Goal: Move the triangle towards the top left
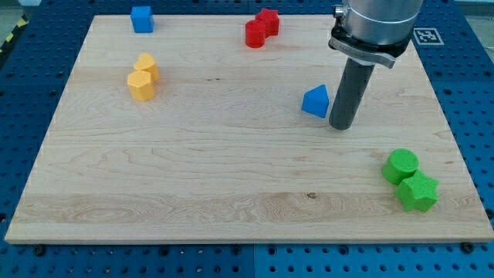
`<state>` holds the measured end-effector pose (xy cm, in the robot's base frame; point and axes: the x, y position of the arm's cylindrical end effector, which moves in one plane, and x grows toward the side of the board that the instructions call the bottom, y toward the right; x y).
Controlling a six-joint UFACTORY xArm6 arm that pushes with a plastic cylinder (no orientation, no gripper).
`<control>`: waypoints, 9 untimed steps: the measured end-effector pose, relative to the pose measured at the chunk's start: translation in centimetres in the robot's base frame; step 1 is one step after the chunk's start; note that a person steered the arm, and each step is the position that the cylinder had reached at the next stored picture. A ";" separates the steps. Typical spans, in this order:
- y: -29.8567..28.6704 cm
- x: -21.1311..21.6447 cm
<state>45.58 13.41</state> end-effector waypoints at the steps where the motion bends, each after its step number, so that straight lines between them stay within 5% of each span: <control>1: 0.0 -0.9; 9: -3.5 -3.2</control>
<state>42.41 9.94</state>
